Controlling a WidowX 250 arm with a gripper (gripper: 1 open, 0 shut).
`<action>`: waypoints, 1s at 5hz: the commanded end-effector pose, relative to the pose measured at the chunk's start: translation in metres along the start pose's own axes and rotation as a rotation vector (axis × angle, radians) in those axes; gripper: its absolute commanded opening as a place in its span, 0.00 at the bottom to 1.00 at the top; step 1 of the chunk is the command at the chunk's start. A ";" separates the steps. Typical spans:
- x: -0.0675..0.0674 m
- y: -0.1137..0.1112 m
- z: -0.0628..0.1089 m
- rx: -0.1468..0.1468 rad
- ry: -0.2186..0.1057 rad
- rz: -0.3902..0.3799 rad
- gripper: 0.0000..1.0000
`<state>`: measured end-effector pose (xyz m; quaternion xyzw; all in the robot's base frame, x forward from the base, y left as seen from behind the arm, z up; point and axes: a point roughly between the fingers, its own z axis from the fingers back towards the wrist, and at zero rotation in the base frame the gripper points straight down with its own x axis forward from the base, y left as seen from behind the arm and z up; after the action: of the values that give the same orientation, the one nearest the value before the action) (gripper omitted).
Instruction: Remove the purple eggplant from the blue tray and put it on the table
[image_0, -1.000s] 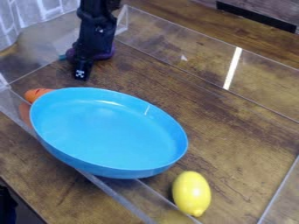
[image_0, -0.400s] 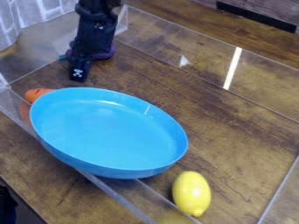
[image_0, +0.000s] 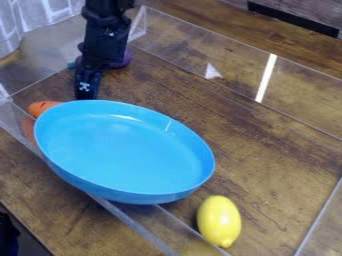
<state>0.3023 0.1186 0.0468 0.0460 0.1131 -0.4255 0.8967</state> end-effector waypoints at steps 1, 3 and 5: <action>-0.009 0.011 0.000 0.039 -0.030 0.044 1.00; -0.007 0.020 -0.008 0.011 -0.043 0.132 0.00; -0.001 0.028 0.004 -0.002 -0.051 0.175 0.00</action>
<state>0.3146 0.1325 0.0346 0.0291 0.1091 -0.3520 0.9292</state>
